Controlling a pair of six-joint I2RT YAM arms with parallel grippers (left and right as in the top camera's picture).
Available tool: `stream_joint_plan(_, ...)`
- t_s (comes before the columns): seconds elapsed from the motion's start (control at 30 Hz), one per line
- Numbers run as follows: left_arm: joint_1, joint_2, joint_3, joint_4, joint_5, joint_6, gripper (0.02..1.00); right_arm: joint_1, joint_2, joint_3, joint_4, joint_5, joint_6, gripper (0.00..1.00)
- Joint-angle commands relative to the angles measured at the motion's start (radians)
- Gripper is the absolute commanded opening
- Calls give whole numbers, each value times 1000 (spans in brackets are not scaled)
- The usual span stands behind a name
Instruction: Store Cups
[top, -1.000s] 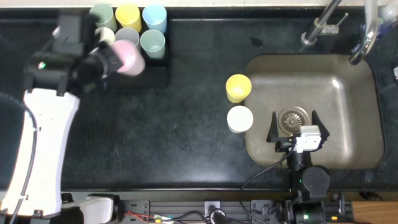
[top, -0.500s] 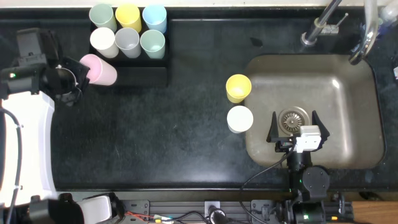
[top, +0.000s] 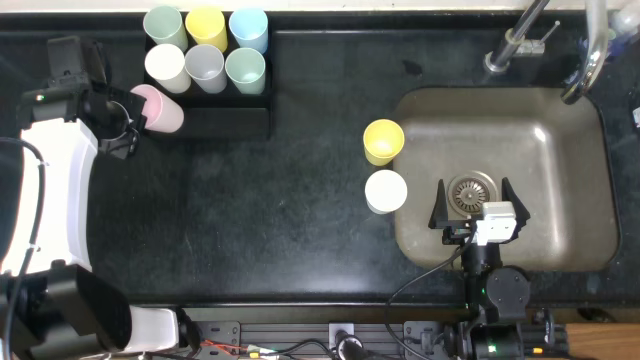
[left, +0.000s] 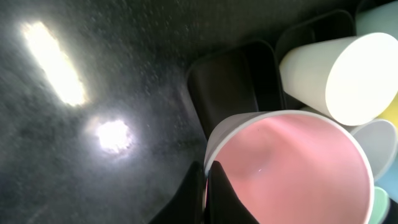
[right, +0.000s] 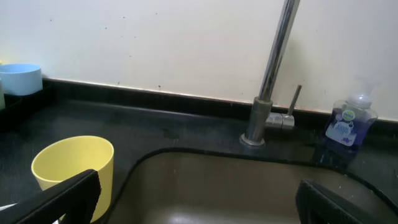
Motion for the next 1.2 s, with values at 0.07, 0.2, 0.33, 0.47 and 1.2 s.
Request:
stream_joint_plan(0.07,0,-2,11,-1,-96,105,36,-6,-11,-13,5,-7,8,996)
stream_joint_plan(0.2,1,29,11,25,-113,105,36,-6,-11,-13,5,-7,8,996)
stream_joint_plan(0.33,1,67,11,44,-114,103,36,-6,-11,-13,5,-7,8,993)
stream_joint_plan(0.47,0,98,11,64,-120,103,36,-6,-11,-13,5,-7,8,998)
stream_joint_plan(1.2,-40,180,22,149,-163,130,36,-6,-11,-13,5,-7,8,998)
